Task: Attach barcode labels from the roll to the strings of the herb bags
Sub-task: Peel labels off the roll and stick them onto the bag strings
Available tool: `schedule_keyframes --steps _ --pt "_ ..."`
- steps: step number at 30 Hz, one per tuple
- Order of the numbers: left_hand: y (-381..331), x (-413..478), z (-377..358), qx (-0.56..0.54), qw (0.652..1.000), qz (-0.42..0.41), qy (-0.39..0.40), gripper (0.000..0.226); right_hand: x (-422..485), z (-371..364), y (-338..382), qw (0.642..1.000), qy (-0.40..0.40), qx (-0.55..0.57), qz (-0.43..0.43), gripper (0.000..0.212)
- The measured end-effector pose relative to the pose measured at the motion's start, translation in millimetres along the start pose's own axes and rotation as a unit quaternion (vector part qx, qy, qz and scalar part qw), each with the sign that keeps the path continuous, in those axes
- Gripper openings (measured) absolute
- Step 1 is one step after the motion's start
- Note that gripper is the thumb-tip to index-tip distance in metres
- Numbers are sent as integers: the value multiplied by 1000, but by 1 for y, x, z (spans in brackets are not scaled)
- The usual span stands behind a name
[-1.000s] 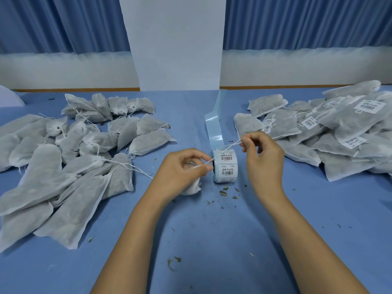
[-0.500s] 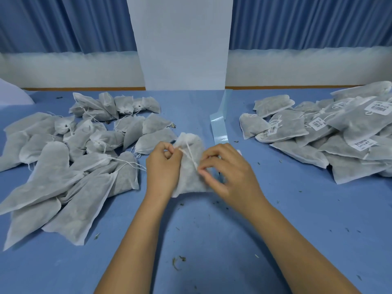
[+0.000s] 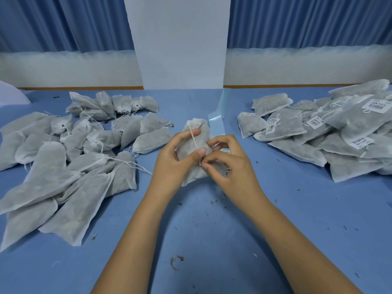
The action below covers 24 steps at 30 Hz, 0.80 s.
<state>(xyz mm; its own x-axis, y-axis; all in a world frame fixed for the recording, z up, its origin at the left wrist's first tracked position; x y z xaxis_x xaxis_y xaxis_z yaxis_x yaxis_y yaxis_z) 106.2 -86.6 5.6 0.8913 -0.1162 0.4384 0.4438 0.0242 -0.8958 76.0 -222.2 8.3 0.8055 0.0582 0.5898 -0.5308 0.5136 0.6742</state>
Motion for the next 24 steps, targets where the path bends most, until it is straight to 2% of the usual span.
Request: schedule_keyframes --steps 3,5,7,9,10,12,13,15,18,21,24 --pt "0 0 6 60 995 -17 -82 21 -1 -6 2 1000 30 6 3 4" --pt "3 0 11 61 990 -23 -122 26 -1 -6 2 999 35 13 -6 5" --pt "4 -1 15 64 988 -29 -137 32 3 7 -8 998 -30 12 -47 8" --pt "4 -1 16 78 988 -39 -130 32 6 26 -31 981 -116 0 -157 10" --pt "4 0 16 86 988 -46 -120 31 6 33 -44 964 -123 -10 -234 16" --pt "4 1 12 113 988 -57 -89 36 1 33 -70 920 -66 -1 -387 32" --pt "5 2 9 132 987 -61 -74 39 -2 29 -76 902 -32 31 -430 36" --pt "8 2 6 189 978 -70 -62 42 -4 20 -80 881 -7 136 -453 36" --pt "12 3 8 265 956 -100 -73 39 -2 21 -78 855 -23 268 -443 16" --pt "16 5 10 285 949 -111 -74 34 -3 23 -78 850 17 275 -450 11" --pt "20 7 3 250 962 -101 -34 22 -5 23 -75 861 66 238 -446 17"
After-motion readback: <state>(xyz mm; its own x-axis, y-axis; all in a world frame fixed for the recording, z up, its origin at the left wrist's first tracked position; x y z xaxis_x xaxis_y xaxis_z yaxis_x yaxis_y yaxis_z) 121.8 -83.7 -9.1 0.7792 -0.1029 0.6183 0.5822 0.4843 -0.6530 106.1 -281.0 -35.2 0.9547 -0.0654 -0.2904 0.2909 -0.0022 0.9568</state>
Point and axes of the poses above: each hand's wrist, its own x-axis towards the middle knuckle, its own z-axis out of the back of the hand, y = z × x, the point moved 5 cm from there along x, towards the middle knuckle, and after that the axes turned 4 degrees about -z, right-handed, at the moved point
